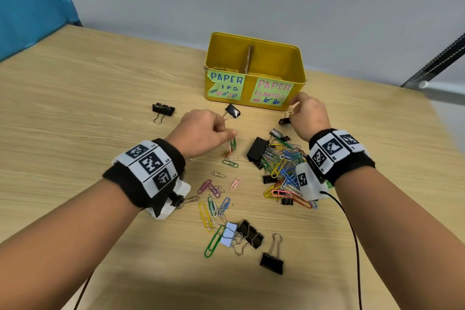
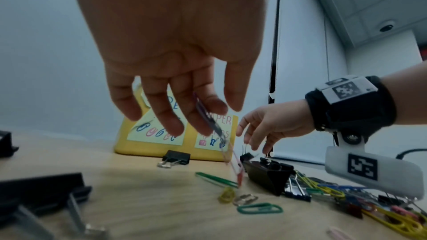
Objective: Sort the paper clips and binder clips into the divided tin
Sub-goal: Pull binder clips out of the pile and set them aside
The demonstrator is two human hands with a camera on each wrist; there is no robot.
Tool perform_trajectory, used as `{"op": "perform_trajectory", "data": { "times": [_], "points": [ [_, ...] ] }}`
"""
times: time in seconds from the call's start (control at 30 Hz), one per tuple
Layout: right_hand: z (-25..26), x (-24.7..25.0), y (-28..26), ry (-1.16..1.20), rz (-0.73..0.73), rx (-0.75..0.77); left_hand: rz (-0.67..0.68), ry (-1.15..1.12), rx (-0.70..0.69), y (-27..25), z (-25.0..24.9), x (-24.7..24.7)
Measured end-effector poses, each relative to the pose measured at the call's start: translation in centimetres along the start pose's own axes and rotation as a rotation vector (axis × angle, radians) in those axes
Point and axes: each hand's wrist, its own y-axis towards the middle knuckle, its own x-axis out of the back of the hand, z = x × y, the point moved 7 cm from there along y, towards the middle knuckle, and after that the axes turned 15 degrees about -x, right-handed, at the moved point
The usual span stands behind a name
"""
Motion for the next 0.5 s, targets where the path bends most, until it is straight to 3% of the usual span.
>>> {"op": "perform_trajectory", "data": {
  "times": [0.1, 0.23, 0.33, 0.4, 0.5],
  "points": [
    [0.5, 0.5, -0.8, -0.063, -0.055, 0.065, 0.056, 0.072, -0.057, 0.4, -0.5, -0.5],
    [1.0, -1.7, -1.9, -0.199, 0.235, 0.110, 0.232, -0.010, -0.135, 0.8, -2.4, -2.9],
    [1.5, -3.5, -2.4, -0.337, 0.320, 0.187, 0.409, 0.154, -0.237, 1.7, -4.4, -5.3],
    [1.3, -3.5, -2.0, -0.253, 0.301, 0.160, 0.425, 0.200, -0.243, 2.5, -4.7, -5.9],
    [0.0, -2.2, -0.5, -0.018, 0.258, 0.020, 0.336, 0.163, -0.182, 3.1, -4.2, -5.2]
  ]
}}
